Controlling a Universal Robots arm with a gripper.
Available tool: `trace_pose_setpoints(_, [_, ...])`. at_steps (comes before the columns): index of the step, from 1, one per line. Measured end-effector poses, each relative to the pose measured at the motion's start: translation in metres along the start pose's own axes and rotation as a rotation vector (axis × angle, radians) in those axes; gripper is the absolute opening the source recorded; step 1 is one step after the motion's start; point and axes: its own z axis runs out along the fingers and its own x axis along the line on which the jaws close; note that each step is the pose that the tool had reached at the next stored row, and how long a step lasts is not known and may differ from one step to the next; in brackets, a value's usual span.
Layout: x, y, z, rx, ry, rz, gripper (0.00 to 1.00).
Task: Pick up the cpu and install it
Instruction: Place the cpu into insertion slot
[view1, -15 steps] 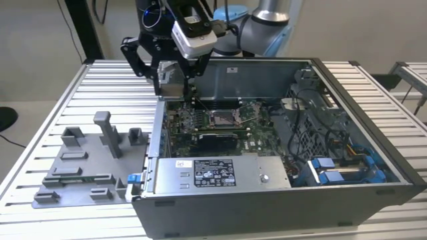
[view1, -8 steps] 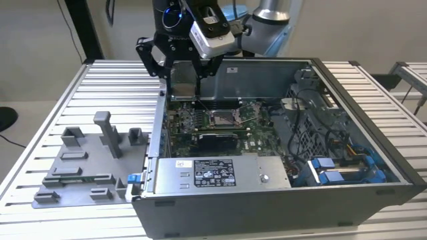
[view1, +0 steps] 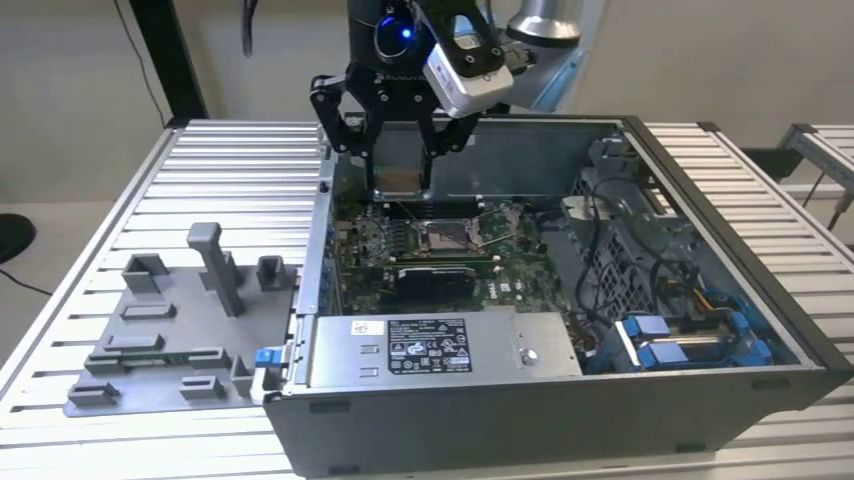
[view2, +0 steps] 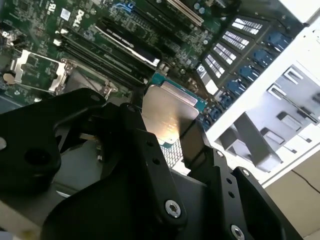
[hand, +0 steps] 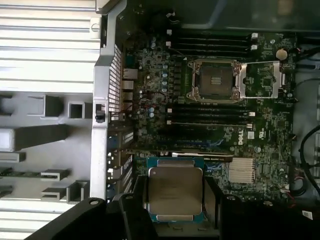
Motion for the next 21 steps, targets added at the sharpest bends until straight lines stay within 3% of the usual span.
trace_pose_setpoints(11, [-0.0299, 0.0002, 0.0008, 0.0, 0.0, 0.0, 0.0])
trace_pose_setpoints(18, [-0.0313, 0.0006, 0.001, -0.0001, -0.0001, 0.0, 0.0])
trace_pose_setpoints(21, [-0.0314, 0.0075, 0.0015, 0.0, 0.0, 0.0, 0.0])
